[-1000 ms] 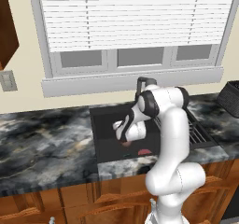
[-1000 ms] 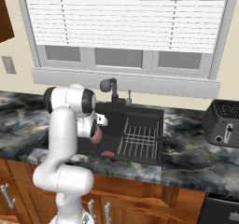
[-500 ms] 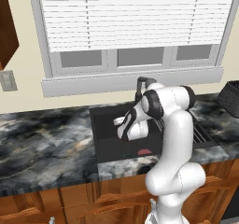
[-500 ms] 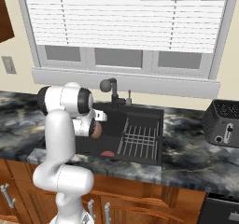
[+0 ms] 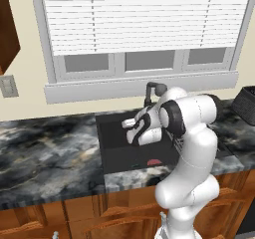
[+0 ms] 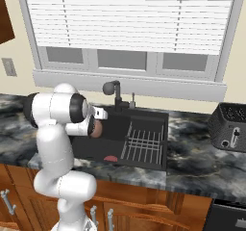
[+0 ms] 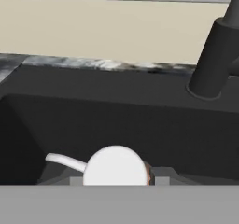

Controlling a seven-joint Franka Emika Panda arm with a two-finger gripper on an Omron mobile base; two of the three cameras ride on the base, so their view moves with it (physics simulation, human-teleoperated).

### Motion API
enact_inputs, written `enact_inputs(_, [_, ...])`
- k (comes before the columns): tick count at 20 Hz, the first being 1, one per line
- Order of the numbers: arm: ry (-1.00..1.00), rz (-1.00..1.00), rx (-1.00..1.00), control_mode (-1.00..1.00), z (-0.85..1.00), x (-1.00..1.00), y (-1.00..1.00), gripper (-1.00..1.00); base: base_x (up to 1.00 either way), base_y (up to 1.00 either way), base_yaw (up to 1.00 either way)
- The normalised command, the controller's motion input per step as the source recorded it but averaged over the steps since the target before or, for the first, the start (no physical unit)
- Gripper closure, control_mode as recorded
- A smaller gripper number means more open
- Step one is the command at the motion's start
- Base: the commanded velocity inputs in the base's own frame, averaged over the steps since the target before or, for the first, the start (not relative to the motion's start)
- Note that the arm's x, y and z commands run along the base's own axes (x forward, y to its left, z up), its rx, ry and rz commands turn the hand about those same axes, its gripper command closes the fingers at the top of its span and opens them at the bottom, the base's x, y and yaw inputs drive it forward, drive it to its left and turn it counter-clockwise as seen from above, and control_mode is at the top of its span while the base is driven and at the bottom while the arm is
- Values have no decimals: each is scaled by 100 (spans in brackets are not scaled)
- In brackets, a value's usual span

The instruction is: Pick up the sponge and soap dispenser from the sink, and place them back in the cabinet, and close the cabinet door.

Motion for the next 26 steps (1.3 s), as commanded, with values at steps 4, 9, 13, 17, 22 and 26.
enact_inputs(4, [0, 0, 0, -100, 51, -42, 0, 100, 0, 0, 0])
enact_inputs(9, [2, 0, 0, -100, 58, -40, 0, 100, 0, 0, 0])
enact_inputs(13, [5, 0, 0, -100, 67, -35, 0, 100, 0, 0, 0])
enact_inputs(17, [7, 0, 0, -100, 62, -36, 0, 100, 0, 0, 0])
enact_inputs(22, [7, 0, 0, -100, 61, -27, 0, 100, 0, 0, 0])
enact_inputs(26, [3, 0, 0, -100, 45, -35, 0, 100, 0, 0, 0])
